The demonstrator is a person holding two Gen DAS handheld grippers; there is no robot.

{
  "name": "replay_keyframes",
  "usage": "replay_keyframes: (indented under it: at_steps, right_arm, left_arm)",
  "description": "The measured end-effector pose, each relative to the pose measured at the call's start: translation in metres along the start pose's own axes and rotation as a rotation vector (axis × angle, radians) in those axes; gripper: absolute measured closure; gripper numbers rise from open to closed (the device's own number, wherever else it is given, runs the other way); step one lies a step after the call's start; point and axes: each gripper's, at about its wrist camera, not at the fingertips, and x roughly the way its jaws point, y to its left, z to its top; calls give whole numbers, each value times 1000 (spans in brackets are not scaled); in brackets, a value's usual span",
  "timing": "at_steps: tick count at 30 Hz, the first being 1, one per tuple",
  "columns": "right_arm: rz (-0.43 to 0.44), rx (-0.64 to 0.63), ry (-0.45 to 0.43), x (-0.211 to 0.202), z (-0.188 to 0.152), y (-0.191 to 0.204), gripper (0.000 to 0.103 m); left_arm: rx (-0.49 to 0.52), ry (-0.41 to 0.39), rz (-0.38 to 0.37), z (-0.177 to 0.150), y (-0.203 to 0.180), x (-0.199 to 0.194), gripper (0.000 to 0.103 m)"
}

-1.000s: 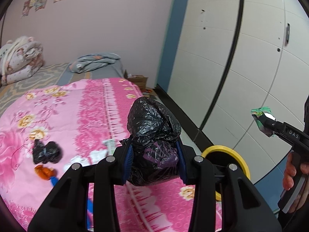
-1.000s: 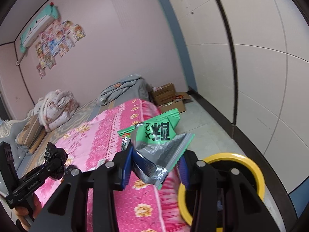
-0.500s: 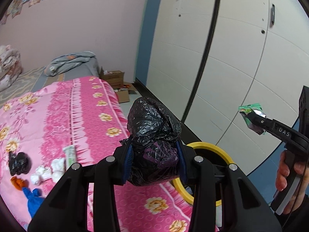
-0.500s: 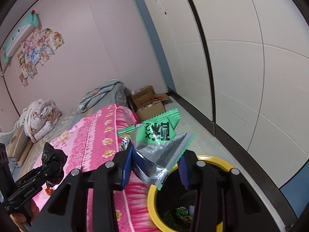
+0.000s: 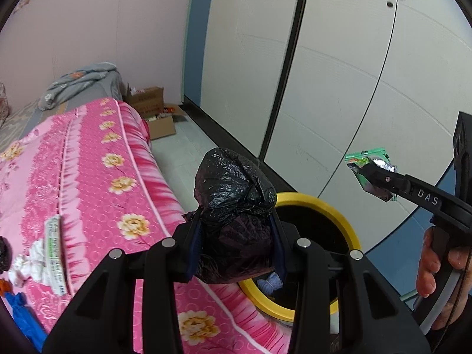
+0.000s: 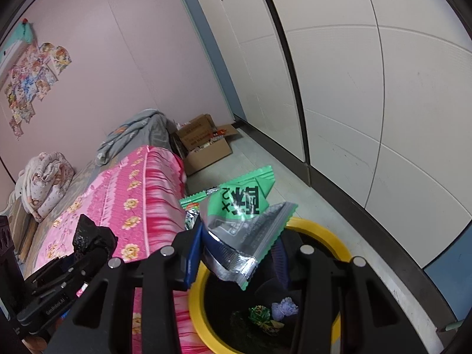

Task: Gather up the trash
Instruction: 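Carry the black bag with the left tool while the right tool carries the wrapper over the bin, then open the left tool over the bin while the right tool opens, dropping the wrapper in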

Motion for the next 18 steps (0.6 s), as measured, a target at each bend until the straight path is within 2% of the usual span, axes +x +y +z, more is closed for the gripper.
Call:
replay_keyframes:
  at_steps: [18]
  right_arm:
    - [-56,104,112,51,-28,-47,64]
  left_arm:
    - [26,124,-47,-34,-29,69,65]
